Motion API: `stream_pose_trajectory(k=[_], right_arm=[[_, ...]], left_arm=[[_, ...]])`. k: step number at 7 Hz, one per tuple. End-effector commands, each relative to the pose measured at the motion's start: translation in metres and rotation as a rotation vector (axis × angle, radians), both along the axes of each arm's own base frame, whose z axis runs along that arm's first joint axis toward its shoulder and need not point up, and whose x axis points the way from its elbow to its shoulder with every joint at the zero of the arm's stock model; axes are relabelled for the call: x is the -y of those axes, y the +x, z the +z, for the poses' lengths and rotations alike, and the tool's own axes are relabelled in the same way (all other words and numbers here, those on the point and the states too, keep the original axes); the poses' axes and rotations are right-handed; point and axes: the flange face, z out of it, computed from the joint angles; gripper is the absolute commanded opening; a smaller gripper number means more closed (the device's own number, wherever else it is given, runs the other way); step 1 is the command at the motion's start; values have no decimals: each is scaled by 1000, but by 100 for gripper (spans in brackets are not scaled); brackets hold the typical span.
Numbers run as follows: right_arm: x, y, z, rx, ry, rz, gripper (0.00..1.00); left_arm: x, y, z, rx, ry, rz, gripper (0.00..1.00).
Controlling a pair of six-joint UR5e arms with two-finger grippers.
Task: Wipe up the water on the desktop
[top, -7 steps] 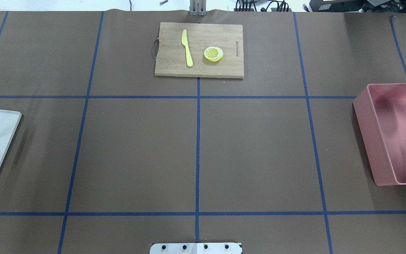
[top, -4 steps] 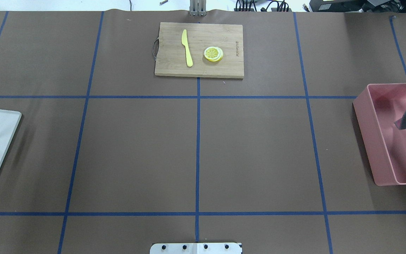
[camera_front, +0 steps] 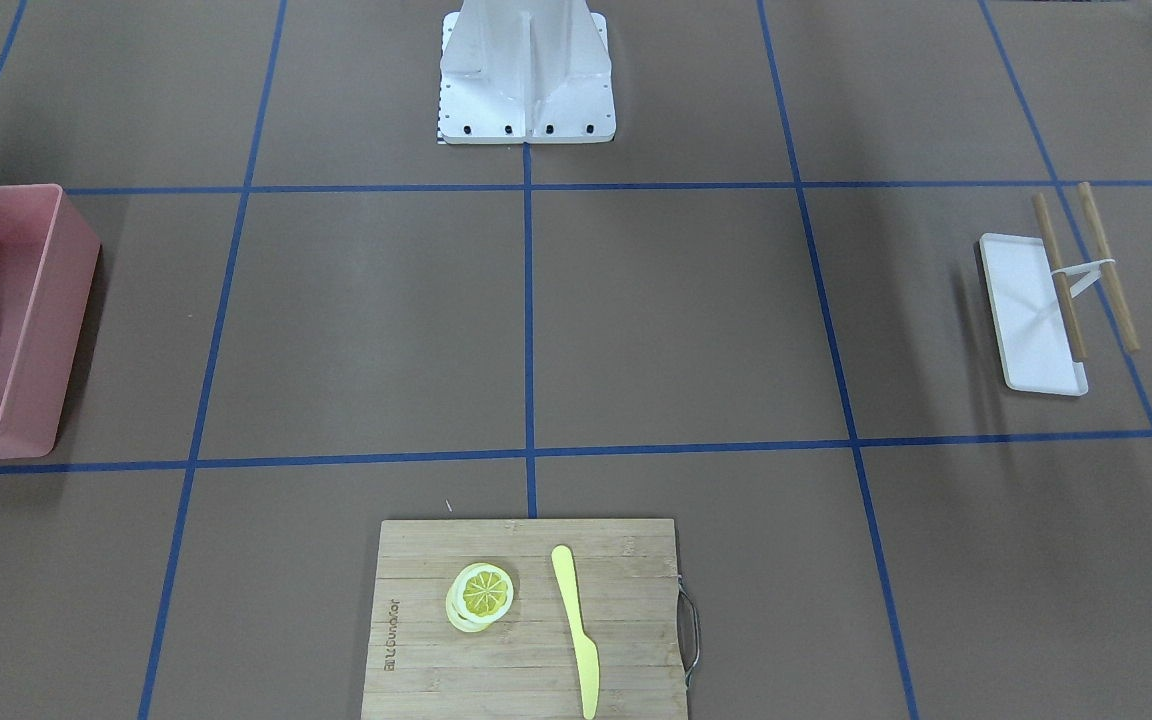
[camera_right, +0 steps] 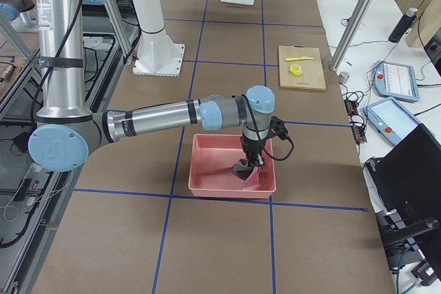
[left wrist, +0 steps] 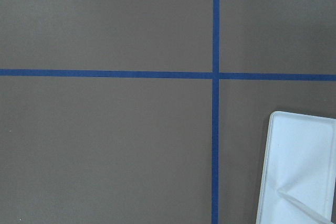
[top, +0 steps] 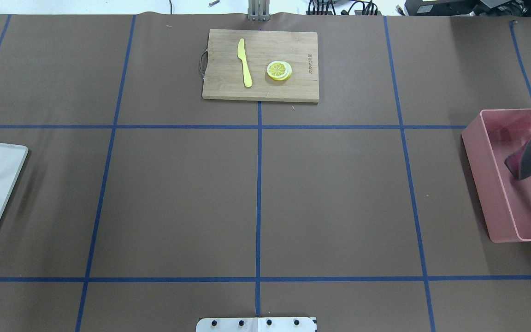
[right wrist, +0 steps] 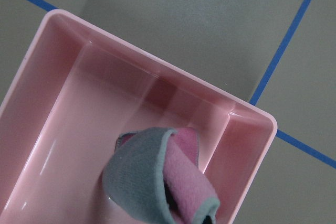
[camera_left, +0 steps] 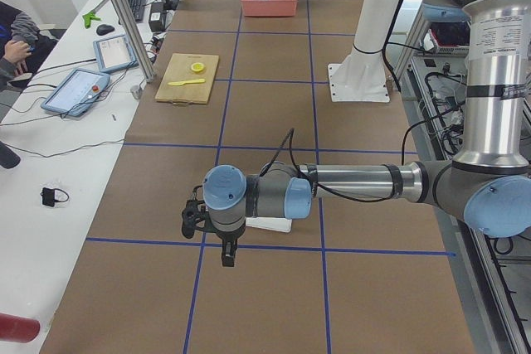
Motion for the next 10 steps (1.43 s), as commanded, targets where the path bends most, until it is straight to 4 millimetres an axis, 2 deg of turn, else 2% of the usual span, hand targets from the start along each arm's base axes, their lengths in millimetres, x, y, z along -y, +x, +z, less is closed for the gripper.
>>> stream_pose_trajectory(k=[1,2,3,4,5,6,9,10], right_arm=[[4,-7,-9,6,1,18,100],[3,-4,-4,4,-11,23,100],[-1,18,6,-4,-33,69,100],[-27,56,32,-5,-81,134,100],[-60,74,66,-27,-151,167,100],[-79,90,86,-31,-199,206,100],[-90,93,106,-25,-238,219,100],[-88,95,95,-9,-219,227,100]], left_arm=[[0,0,0,0,0,0,98],[0,0,0,0,0,0,98],[1,0,-1,0,2,0,98],[0,0,0,-2,0,0,98],[0,-1,0,-2,0,-1,99],[0,0,0,-2,1,1,98],[-1,0,2,-4,-5,0,99],[-1,0,2,-4,-6,0,98]])
